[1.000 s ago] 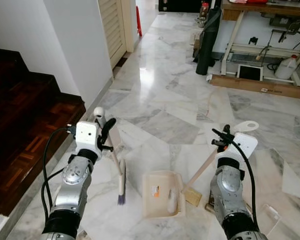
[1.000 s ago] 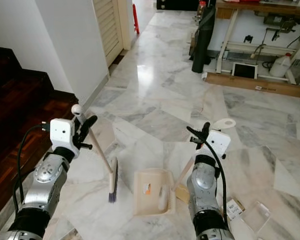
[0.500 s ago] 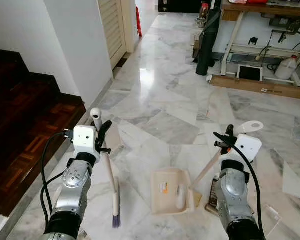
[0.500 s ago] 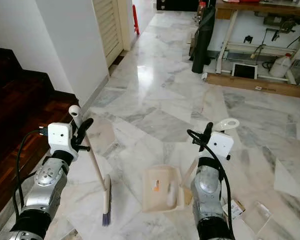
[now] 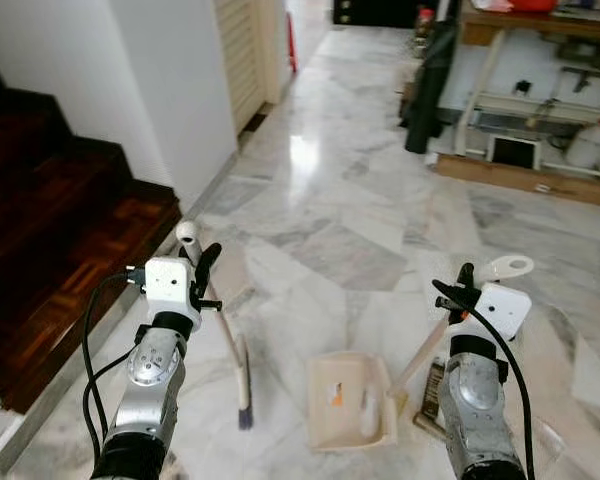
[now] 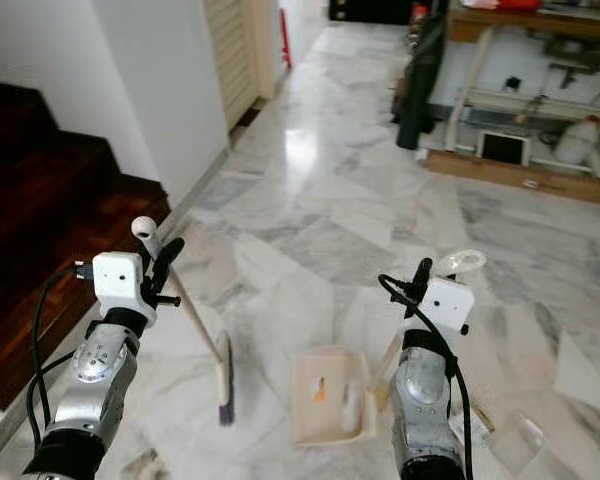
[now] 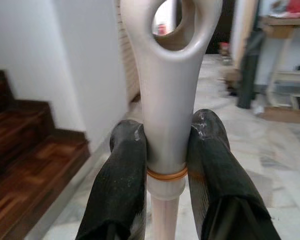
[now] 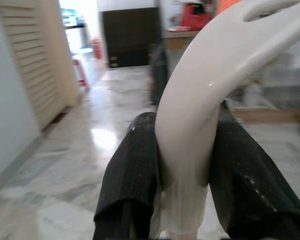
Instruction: Sweep floor
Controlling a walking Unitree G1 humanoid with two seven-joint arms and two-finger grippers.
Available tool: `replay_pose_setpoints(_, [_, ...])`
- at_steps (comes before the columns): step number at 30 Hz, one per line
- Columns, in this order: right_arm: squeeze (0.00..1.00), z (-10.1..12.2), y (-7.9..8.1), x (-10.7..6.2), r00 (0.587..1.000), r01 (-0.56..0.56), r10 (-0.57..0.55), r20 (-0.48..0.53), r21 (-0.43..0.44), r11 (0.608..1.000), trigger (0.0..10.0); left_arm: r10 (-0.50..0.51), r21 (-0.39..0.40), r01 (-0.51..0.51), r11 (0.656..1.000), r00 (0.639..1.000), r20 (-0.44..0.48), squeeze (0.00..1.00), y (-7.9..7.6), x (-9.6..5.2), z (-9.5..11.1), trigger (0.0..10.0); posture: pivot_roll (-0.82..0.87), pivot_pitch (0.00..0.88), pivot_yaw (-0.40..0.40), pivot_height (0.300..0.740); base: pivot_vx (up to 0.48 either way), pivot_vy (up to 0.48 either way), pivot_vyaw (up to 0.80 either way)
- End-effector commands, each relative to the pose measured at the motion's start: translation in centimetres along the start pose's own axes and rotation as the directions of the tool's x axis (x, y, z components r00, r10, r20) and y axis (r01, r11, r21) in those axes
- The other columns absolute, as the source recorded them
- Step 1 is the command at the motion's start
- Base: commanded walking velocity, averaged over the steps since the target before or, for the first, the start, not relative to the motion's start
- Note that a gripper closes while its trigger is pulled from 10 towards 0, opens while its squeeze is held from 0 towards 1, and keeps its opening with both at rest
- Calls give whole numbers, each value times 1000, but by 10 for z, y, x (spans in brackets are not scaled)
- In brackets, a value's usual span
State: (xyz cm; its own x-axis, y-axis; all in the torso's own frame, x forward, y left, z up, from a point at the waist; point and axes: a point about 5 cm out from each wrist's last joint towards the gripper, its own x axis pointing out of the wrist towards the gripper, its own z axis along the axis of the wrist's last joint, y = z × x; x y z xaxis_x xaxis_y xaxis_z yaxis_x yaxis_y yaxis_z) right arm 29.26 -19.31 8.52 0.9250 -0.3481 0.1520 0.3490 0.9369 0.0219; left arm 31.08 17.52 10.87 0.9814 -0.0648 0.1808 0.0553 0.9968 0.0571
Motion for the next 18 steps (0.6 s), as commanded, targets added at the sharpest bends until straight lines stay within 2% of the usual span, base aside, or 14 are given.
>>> replay_pose_setpoints(1, [0,12,7,2,998,-21,20,54,24,999,10000,0,29,-2,1000,999,49,0,3,1,9,10000,47,0,19,740,0,0,800])
replay_pose_setpoints(18, [0,10,10,-2,999,-27,26,33,37,999,10000,-2,39,1,999,999,36,0,3,-4,8,10000,58,0,20,740,0,0,800])
